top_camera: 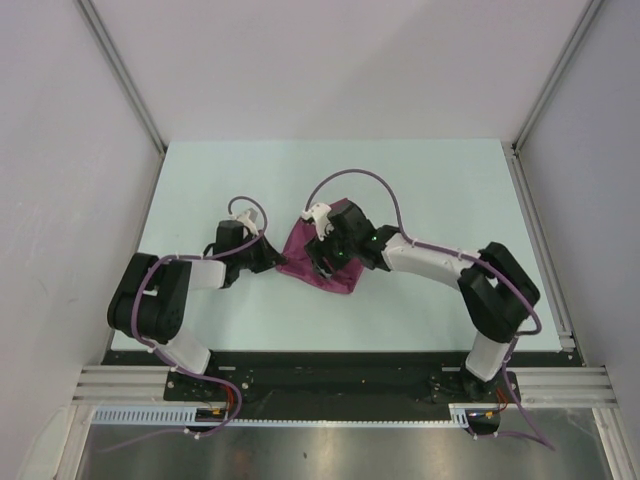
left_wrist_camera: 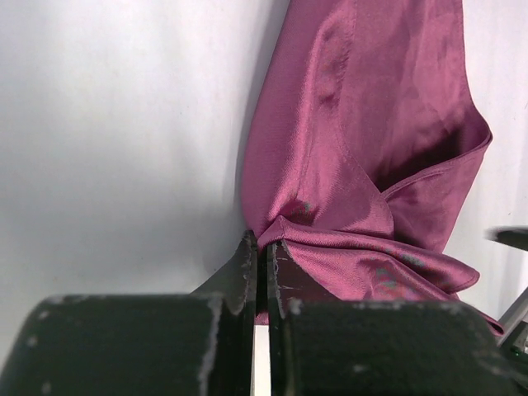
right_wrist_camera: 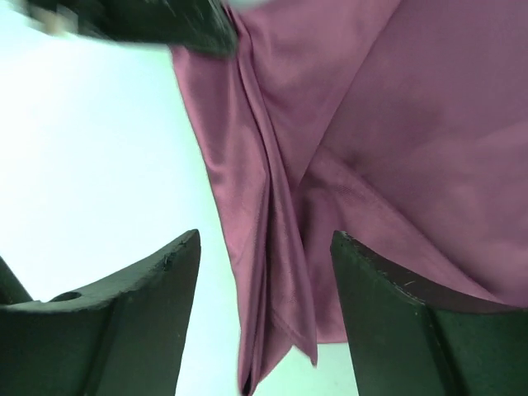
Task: Fold the napkin, place the utensils inside, and roll it up
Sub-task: Roll the napkin with the utensil
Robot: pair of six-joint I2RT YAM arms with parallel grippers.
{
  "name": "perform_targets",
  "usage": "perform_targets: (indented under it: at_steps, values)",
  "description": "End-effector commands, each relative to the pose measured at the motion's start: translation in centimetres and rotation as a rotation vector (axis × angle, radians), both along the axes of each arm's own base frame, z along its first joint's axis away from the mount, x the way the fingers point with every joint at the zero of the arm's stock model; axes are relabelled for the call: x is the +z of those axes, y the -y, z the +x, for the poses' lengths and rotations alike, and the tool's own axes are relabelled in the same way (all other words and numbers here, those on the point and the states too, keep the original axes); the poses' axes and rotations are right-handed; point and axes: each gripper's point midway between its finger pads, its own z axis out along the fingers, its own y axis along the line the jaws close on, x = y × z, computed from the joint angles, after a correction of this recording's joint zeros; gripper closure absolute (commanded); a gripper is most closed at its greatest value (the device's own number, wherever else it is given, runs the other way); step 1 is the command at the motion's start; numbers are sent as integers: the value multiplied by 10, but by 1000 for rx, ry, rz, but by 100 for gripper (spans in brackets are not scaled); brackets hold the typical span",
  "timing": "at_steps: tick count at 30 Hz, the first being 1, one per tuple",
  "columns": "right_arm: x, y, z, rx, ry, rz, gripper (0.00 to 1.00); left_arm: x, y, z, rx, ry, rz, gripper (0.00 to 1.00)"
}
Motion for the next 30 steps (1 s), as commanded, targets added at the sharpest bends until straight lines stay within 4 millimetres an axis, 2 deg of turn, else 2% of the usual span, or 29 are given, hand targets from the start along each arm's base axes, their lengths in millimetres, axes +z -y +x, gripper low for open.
perform_targets:
  at_steps: [1, 4, 5, 6, 7, 8, 10, 16, 21, 24, 27, 28, 30]
  values:
    - [40, -19, -14, 47, 250, -24, 30, -13, -5, -21, 1, -134, 42, 100]
    - [30, -21, -9, 4, 365, -87, 29, -11, -5, -20, 3, -148, 45, 100]
    - [27, -29, -18, 18, 387, -94, 29, -9, -5, -19, 3, -149, 45, 100]
    - [29, -36, -16, 11, 426, -76, 29, -9, -5, -19, 3, -153, 46, 100]
    - [20, -35, -13, -17, 453, -113, 30, -9, -4, -21, 0, -164, 48, 100]
    - [23, -44, -16, -17, 485, -101, 30, -9, -4, -19, 2, -169, 47, 100]
    - [12, -46, -14, -39, 525, -143, 30, -7, -2, -20, -8, -180, 37, 100]
    - [-1, -65, -16, -36, 613, -179, 30, -6, 2, -20, -24, -208, 17, 100]
    - [-24, -74, -17, -5, 654, -240, 32, -3, 1, -21, -21, -208, 24, 100]
    - [-36, -77, -19, 13, 668, -273, 35, -2, 1, -22, -22, -211, 24, 100]
    - [-47, -73, -16, -1, 669, -316, 46, -1, 1, -22, -22, -212, 26, 100]
    - [-48, -70, -12, -16, 671, -330, 52, -1, 0, -22, -22, -208, 29, 100]
    - [-53, -64, -13, -25, 655, -346, 57, 1, 0, -22, -22, -202, 28, 100]
